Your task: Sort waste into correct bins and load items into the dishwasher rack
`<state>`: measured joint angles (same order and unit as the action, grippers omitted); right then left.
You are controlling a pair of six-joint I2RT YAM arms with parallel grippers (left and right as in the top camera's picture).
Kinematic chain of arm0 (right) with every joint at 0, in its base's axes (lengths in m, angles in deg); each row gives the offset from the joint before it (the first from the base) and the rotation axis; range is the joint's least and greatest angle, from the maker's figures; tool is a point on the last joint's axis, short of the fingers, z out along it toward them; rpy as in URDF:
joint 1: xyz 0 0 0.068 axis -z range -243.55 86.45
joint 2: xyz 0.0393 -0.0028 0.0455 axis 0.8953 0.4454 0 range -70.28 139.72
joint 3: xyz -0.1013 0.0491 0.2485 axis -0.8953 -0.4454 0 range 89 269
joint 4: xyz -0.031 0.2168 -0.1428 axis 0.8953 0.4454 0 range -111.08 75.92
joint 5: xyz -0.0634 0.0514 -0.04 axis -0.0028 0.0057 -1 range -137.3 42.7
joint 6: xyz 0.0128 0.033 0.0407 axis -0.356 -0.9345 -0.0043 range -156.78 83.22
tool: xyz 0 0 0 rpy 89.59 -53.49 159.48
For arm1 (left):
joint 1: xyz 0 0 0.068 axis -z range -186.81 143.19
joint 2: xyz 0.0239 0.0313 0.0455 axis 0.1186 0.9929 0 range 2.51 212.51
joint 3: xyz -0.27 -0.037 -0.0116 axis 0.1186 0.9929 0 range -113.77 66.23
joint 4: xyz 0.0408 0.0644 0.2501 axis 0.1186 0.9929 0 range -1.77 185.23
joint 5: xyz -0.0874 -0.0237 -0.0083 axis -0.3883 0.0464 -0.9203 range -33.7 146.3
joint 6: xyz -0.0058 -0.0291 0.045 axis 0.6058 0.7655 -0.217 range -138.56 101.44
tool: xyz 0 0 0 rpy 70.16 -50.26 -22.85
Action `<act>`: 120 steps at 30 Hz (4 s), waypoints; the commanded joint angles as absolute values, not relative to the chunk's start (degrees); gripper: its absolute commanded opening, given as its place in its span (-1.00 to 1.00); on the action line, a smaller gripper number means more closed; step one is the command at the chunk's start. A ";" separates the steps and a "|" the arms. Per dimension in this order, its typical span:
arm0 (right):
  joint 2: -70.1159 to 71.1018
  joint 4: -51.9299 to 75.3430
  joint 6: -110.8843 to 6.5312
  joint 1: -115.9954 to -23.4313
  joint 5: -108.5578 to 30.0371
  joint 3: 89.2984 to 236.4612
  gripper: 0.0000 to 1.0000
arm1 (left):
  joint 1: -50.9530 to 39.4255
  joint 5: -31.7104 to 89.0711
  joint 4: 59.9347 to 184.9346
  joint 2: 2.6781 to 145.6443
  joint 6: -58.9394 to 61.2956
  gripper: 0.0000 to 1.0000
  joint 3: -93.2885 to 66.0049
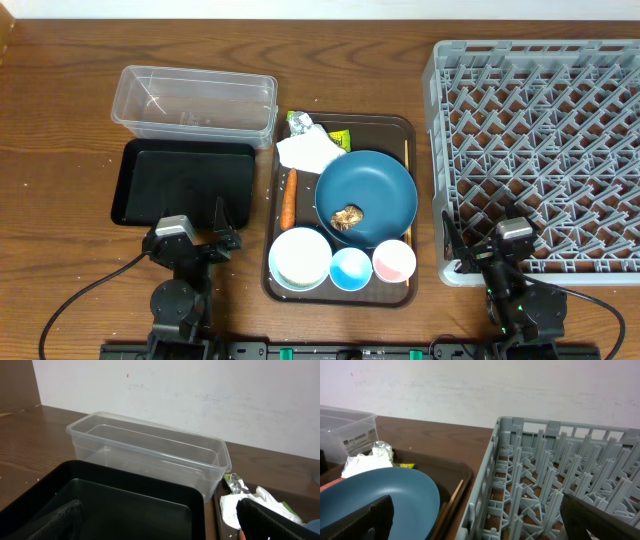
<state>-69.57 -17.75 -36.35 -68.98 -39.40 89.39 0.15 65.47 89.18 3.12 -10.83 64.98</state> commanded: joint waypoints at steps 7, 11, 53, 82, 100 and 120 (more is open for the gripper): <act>-69.79 -17.42 -34.36 -68.39 -41.68 89.32 0.99 | 0.28 66.41 91.41 2.74 -13.85 0.96 66.00; -69.77 -17.42 -34.36 -68.39 -41.68 89.32 0.99 | 0.28 66.41 91.41 2.74 -13.83 0.96 66.00; -68.00 -26.36 -43.37 -68.39 -39.51 92.01 0.98 | 0.28 51.32 92.13 8.25 -9.72 0.96 52.85; 6.21 22.62 -48.09 -68.39 -34.81 157.89 0.99 | 15.30 35.70 125.31 83.46 -12.78 0.96 1.85; 6.51 25.03 -48.35 -68.39 -34.83 157.89 0.98 | 21.37 43.22 117.20 106.50 -14.85 -0.11 0.48; 6.51 25.25 -48.35 -68.39 -34.86 157.89 0.98 | 13.26 53.09 131.47 89.82 -13.63 -0.88 -10.01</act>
